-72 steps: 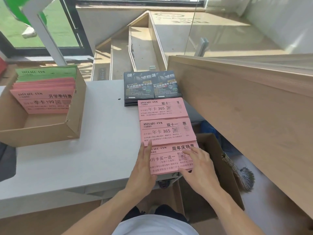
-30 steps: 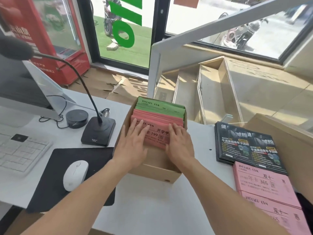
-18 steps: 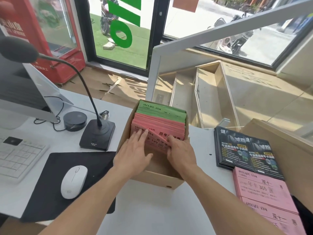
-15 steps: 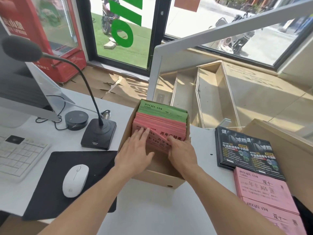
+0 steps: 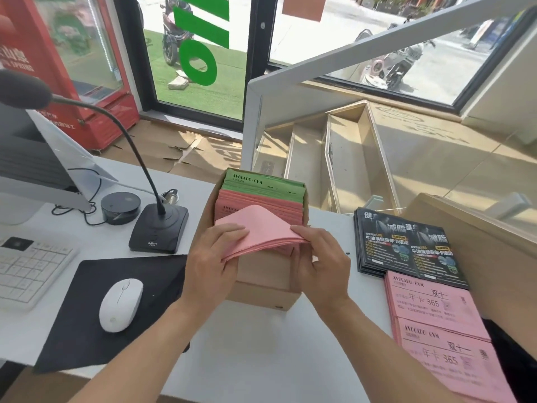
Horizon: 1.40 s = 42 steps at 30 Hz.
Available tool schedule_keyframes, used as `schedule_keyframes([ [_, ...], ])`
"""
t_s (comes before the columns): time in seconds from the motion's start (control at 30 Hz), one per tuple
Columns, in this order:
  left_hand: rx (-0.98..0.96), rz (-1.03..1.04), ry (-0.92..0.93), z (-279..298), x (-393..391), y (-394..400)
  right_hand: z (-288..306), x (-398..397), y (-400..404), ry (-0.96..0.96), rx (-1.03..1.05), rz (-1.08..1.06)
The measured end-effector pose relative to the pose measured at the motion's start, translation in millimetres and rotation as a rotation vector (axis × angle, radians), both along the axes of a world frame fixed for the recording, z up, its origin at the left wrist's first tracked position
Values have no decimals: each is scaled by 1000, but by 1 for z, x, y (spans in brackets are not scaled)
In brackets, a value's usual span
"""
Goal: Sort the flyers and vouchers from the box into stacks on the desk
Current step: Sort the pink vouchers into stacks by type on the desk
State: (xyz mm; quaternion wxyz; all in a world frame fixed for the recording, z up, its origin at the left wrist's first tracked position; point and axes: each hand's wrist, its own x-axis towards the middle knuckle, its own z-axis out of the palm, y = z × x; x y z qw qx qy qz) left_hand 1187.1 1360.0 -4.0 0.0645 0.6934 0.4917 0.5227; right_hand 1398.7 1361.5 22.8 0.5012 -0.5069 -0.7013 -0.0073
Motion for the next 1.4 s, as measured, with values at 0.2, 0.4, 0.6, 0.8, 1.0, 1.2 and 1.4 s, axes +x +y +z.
schedule_keyframes([
  [0.2, 60, -283, -14, 30, 67, -53, 24, 60, -72, 413, -148, -101],
  [0.4, -215, -409, 42, 6, 104, -101, 4, 121, -139, 429, -556, -138],
  [0.6, -487, -281, 100, -29, 98, -131, -30, 127, -172, 448, -892, -35],
  [0.8, -613, -164, -53, -36, 104, -154, -41, 134, -184, 433, -929, -13],
  [1.0, -755, 1, -446, -24, 141, -168, -46, 158, -176, 674, -1055, -32],
  [1.2, -831, -122, -404, -17, 202, -183, -35, 221, -210, 683, -877, -123],
  [1.4, -1017, -316, -86, -34, 280, -201, -56, 296, -266, 620, -827, -417],
])
